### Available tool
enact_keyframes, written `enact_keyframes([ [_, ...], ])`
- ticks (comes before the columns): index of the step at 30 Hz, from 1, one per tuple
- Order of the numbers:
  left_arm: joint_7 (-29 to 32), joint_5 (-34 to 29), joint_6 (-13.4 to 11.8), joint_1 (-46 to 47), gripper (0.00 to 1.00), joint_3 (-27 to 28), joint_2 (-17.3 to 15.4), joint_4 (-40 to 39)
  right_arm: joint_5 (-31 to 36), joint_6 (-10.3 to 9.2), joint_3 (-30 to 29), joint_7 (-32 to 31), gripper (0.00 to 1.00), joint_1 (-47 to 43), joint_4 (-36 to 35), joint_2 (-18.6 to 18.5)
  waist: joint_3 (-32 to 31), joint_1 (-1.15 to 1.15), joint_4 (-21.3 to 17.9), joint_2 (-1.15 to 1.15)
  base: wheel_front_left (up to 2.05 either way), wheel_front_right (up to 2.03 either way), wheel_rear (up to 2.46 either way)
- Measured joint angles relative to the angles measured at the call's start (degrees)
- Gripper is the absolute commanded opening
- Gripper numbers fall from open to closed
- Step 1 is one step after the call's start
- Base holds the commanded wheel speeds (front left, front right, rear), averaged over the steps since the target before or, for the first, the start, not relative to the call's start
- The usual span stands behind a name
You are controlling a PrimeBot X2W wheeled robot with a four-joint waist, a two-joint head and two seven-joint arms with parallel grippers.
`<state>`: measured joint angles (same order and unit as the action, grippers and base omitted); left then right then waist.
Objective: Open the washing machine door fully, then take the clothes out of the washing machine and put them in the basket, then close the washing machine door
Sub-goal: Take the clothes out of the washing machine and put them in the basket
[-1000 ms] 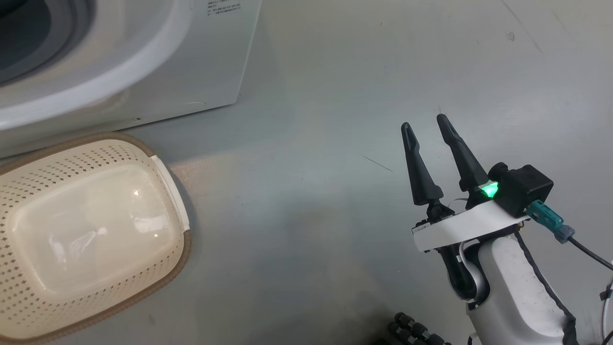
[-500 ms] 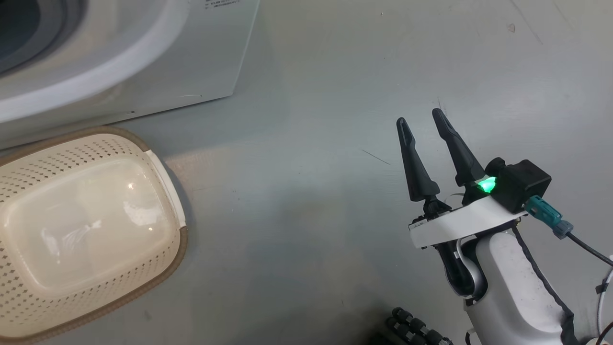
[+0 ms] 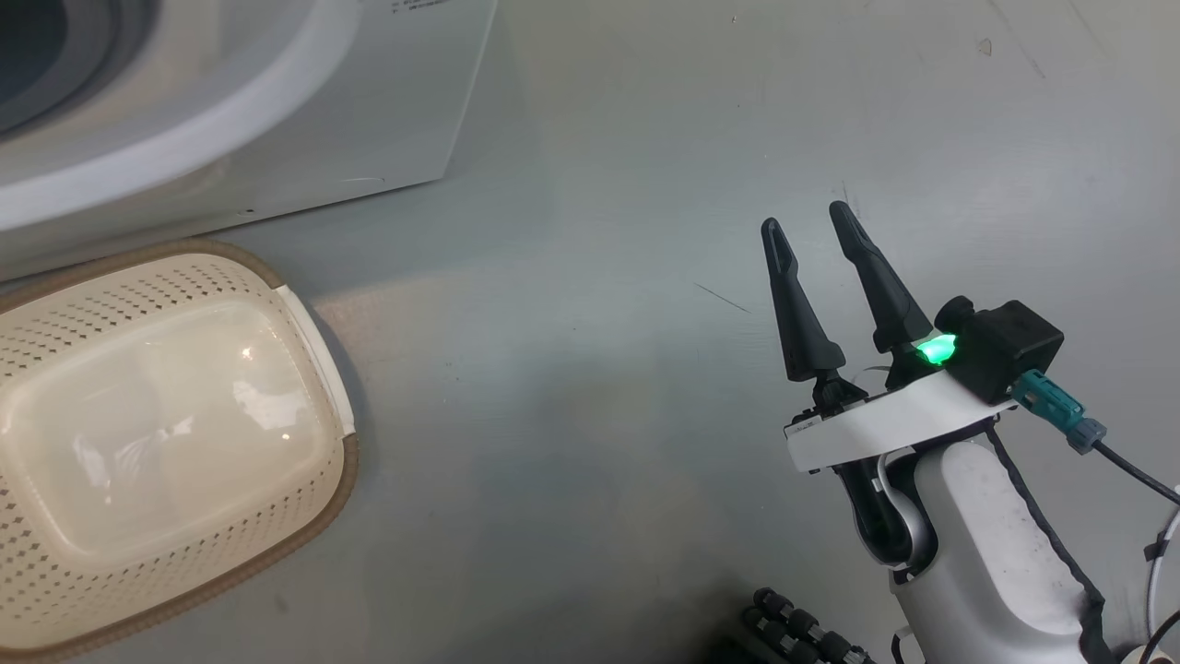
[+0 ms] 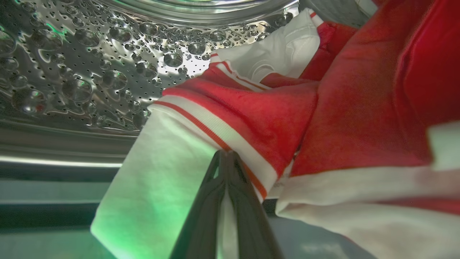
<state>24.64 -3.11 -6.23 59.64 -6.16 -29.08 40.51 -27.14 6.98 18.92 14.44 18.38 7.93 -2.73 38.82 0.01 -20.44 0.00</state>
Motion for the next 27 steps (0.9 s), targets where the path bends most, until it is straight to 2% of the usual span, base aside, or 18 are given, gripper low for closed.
enact_keyframes([
  [11,-5.1,0.4,0.0,0.2,0.00,0.3,2.8,2.1,0.2,0.00,-0.1,0.0,1.00,0.2,0.5,0.0,-1.7,0.00,0.7,0.00,0.00,0.00,0.00],
  [27,-19.3,5.2,0.0,-3.9,0.00,2.2,9.9,4.4,2.9,0.00,-2.1,0.0,1.00,-0.1,2.3,0.0,-8.2,0.00,4.2,0.00,0.00,0.00,0.00],
])
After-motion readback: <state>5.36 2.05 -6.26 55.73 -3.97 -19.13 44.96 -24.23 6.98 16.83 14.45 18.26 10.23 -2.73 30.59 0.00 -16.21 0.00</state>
